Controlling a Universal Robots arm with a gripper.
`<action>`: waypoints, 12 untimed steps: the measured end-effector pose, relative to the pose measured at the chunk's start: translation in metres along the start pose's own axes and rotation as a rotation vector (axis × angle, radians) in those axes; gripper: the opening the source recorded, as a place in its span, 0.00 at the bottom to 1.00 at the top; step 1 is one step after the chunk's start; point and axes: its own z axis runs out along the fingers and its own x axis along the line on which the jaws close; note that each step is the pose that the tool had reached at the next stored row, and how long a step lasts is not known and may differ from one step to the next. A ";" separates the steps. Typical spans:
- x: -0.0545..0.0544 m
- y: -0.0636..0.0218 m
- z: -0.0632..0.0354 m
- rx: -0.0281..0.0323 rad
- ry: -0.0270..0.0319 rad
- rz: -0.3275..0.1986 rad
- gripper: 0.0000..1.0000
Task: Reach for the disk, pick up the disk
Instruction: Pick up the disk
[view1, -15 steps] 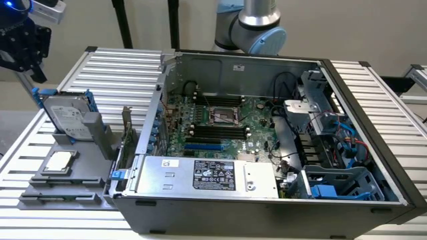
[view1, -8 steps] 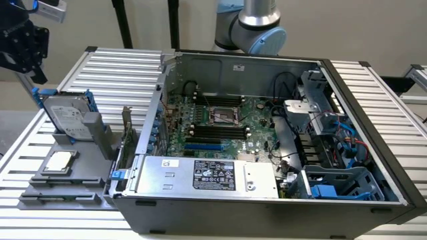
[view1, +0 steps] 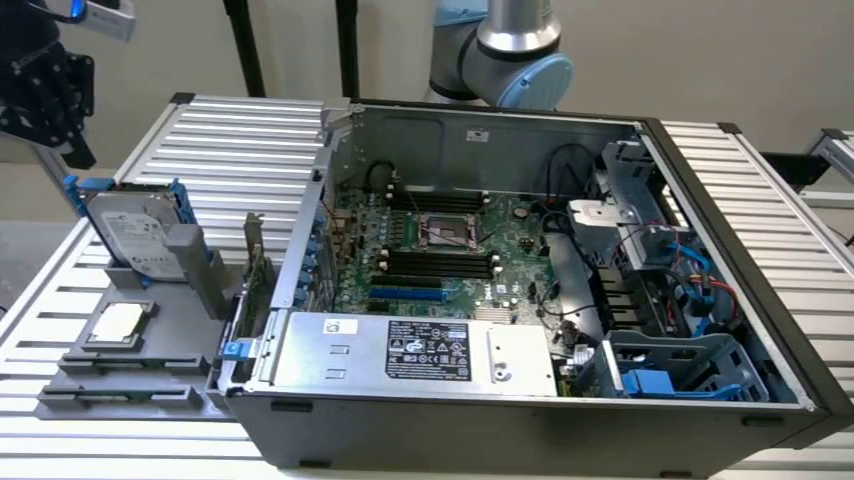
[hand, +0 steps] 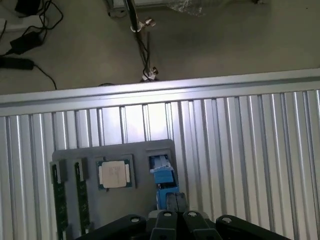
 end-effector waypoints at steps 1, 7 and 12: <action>0.000 -0.0004 0.0000 -0.0001 0.0002 -0.008 0.11; 0.004 -0.0036 0.0000 -0.0003 0.0010 -0.039 0.11; 0.009 -0.0124 -0.0002 -0.0005 -0.0002 -0.040 0.11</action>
